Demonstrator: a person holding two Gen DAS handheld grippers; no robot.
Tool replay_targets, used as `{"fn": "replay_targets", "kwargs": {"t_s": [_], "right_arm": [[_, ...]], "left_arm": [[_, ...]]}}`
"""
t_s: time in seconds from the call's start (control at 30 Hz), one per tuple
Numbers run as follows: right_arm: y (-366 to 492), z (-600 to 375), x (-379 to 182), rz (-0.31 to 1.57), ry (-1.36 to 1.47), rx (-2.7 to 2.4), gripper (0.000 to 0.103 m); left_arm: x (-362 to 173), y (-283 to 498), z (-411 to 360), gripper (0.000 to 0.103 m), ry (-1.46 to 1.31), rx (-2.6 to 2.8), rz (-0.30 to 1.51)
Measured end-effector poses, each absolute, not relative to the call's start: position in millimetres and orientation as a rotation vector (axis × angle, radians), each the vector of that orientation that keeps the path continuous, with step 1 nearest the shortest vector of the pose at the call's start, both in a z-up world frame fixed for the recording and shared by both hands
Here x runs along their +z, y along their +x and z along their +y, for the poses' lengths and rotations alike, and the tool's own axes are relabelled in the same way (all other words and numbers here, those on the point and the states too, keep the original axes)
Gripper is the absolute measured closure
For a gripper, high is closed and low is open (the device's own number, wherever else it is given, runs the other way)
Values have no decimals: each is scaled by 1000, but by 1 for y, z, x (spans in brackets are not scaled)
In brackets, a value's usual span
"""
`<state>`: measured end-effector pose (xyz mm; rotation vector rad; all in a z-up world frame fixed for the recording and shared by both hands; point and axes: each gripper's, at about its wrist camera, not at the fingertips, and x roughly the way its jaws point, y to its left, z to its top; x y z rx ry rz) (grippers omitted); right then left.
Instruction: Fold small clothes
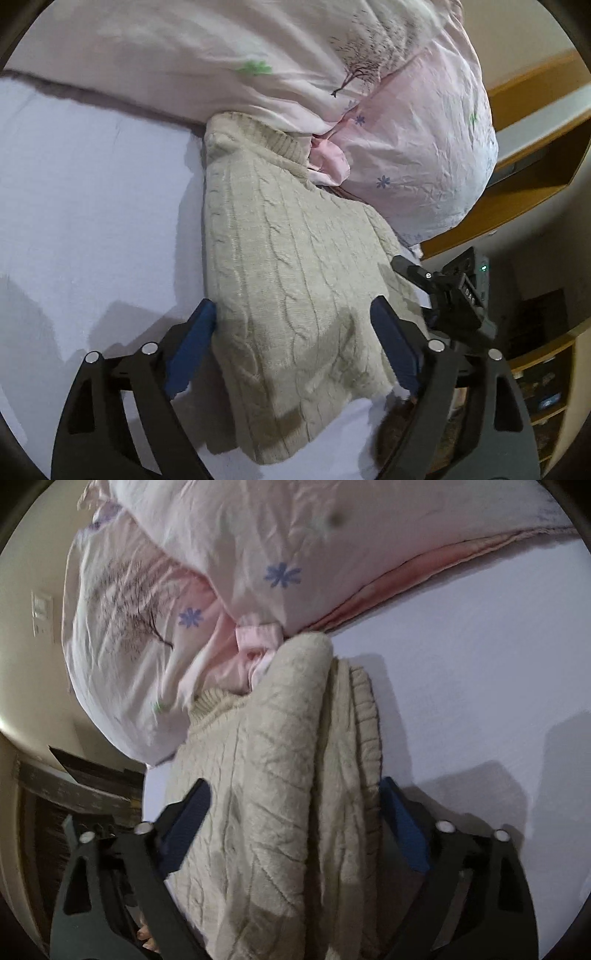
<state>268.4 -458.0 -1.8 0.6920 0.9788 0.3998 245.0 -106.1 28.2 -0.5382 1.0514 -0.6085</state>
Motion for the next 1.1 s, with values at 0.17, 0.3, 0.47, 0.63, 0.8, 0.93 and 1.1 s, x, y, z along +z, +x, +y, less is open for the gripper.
{"fn": "replay_targets", "kwargs": {"t_s": [0.17,0.3,0.47,0.63,0.8,0.93,1.1], "right_arm": [[266,-444,0,949,644,410,67],[263,-450,5,884,707,470,73],[260,-413,19,805,712,689,71],[267,-371,16,895,467,503,46],[257,-386,29,772,533,549,44],[263,-363,20,823,407,486,84],[264,-395,16,804,514,401,94]], "left_arm": [[13,240,-113,19,-509,-581,1048],[23,239,-105,56,-484,-636,1061],[60,221,-53,58,-400,-655,932],[68,213,-14,50,-205,-410,875],[100,175,-23,30,-211,-503,679],[90,176,-75,28,-73,-589,718],[54,177,-95,42,-11,-642,822]]}}
